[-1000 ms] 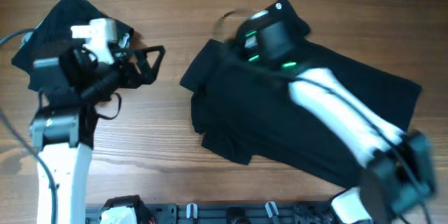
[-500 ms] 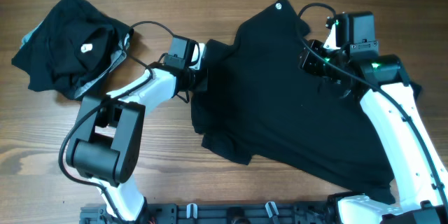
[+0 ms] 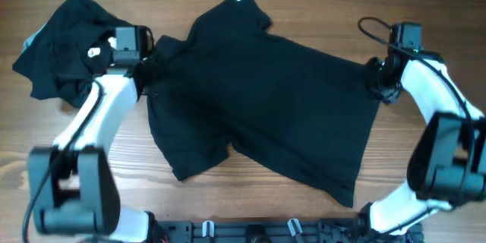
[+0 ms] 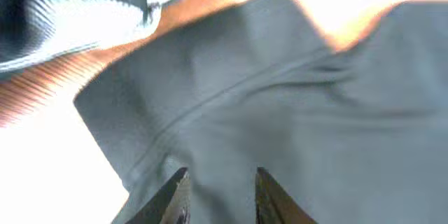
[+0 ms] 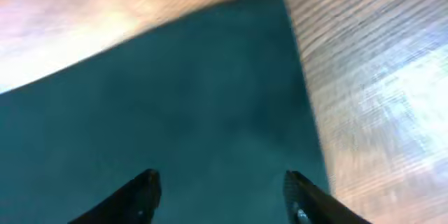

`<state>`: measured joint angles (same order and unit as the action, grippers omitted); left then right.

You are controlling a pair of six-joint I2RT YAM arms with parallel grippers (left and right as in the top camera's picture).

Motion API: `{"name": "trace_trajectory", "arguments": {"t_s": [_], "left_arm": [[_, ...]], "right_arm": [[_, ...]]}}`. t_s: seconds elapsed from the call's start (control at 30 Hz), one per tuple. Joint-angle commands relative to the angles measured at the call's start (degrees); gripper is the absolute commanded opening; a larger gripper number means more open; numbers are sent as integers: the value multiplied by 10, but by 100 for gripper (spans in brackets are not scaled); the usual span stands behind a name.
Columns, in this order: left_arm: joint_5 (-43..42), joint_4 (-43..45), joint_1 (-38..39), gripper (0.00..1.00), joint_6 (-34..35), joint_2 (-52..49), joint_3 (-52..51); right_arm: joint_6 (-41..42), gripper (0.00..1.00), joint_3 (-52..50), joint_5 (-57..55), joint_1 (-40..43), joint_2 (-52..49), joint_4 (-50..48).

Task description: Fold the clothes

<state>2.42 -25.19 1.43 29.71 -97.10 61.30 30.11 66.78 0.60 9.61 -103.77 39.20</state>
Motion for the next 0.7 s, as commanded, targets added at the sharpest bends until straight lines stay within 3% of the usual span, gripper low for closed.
{"name": "trace_trajectory", "arguments": {"t_s": [0.0, 0.07, 0.1, 0.3, 0.43, 0.47, 0.5, 0.53, 0.57, 0.67], "left_arm": [[-9, -26, 0, 38, -10, 112, 0], [-9, -39, 1, 38, -10, 152, 0], [-9, -48, 1, 39, -10, 173, 0], [-27, -77, 8, 42, -10, 221, 0], [-43, -78, 17, 48, -10, 221, 0], [-43, -81, 21, 52, -10, 221, 0], [-43, -89, 25, 55, -28, 221, 0], [-43, -105, 26, 58, -38, 221, 0], [-43, -130, 26, 59, -38, 221, 0], [-44, -209, 26, 59, -38, 221, -6]], "right_arm": [[-15, 56, -5, 31, 26, -81, -28], [-10, 17, -5, 28, 27, -111, -54], [7, 4, -5, 24, 27, -132, -74], [17, 4, 40, 30, 75, -203, -297], [-48, 4, 155, 85, 102, -201, -290], [-74, 4, 203, 94, 103, -194, -245], [-85, 15, 232, 96, 103, -183, -213], [-104, 34, 258, 98, 103, -155, -180], [-106, 44, 267, 99, 103, -113, -156], [-104, 59, 267, 149, 103, 5, -88]]}}
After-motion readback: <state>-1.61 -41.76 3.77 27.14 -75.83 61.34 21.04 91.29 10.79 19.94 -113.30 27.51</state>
